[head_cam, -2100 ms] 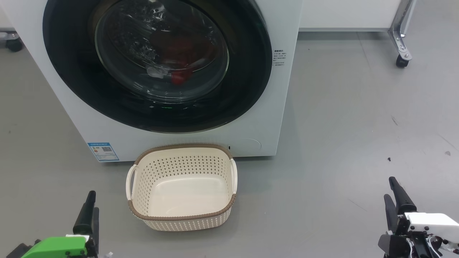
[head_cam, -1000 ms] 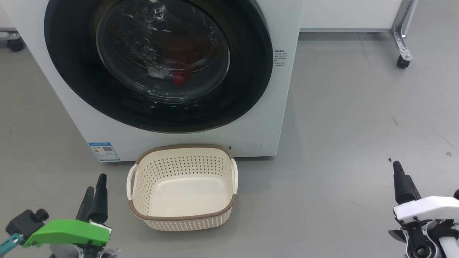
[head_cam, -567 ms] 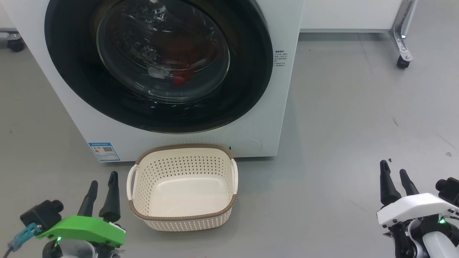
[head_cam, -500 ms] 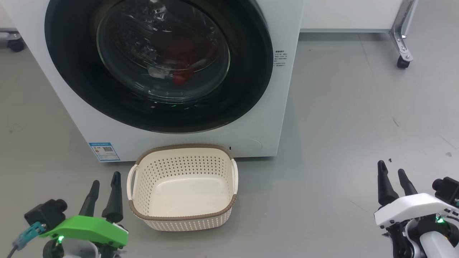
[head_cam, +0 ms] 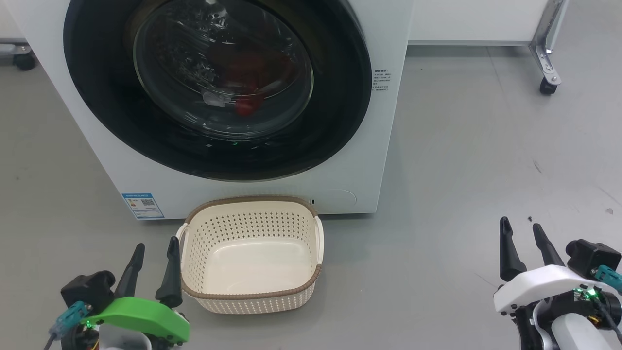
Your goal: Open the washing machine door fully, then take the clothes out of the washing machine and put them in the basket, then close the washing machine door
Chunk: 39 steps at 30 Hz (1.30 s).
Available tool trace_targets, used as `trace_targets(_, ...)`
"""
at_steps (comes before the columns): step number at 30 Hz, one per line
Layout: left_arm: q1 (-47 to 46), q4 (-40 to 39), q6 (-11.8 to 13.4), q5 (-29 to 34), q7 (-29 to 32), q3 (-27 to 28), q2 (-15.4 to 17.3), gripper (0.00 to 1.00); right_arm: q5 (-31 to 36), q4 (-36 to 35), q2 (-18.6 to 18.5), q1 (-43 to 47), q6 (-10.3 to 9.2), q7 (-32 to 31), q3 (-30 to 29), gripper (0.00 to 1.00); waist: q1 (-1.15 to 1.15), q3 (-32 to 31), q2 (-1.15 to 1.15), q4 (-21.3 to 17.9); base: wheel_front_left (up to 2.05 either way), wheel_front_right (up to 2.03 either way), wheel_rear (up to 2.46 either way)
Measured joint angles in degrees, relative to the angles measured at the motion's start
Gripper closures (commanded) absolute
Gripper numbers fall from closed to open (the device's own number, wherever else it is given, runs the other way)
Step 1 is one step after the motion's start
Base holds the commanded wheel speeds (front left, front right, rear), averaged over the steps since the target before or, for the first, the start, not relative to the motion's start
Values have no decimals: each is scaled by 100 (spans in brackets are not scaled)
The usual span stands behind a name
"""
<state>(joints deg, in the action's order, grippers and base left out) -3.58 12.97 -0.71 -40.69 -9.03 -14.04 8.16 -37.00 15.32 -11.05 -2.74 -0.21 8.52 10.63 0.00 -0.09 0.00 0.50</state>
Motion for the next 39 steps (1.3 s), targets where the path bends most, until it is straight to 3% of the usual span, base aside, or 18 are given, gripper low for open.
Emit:
trace_targets(28, -29, 197, 345, 1667, -526, -269, -52, 0, 1891, -3, -21, -25, -328, 552, 281, 0, 0, -35, 0, 25, 0, 0, 0)
trace_targets(39, -64, 301, 345, 1717, -541, -242, -127, 0, 1941, -4, 115, -16, -399, 576, 118, 0, 0, -16, 0, 22, 0, 0, 0)
